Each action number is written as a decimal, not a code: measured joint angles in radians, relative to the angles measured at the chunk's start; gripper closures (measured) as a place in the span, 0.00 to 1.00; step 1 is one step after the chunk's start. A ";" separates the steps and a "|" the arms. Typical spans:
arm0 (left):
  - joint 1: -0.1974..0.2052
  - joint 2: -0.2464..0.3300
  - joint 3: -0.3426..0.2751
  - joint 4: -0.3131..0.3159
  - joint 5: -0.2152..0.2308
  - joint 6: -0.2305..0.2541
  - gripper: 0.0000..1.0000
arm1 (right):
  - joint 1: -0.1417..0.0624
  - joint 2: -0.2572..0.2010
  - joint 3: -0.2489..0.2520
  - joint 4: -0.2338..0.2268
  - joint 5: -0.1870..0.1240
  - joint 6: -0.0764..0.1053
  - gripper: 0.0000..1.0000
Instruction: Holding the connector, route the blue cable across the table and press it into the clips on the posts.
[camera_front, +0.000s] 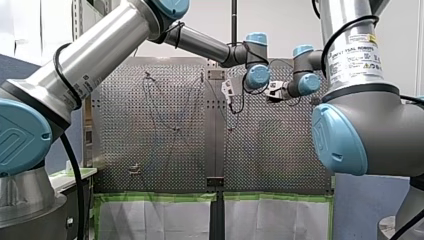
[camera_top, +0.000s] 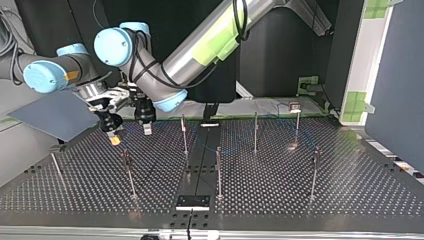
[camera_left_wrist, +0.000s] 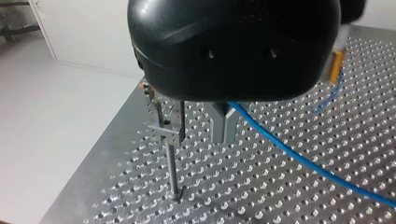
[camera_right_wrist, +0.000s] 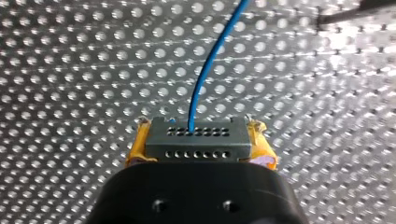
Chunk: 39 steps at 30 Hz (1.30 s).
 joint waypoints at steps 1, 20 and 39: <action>0.001 0.001 -0.001 -0.002 -0.003 -0.001 1.00 | -0.002 -0.005 0.000 -0.001 0.000 0.002 1.00; 0.031 0.002 -0.098 0.053 0.043 0.001 1.00 | -0.032 -0.091 -0.035 -0.016 -0.014 0.044 1.00; 0.073 0.002 -0.042 0.132 0.181 0.006 1.00 | -0.035 -0.125 -0.063 -0.027 -0.068 0.059 1.00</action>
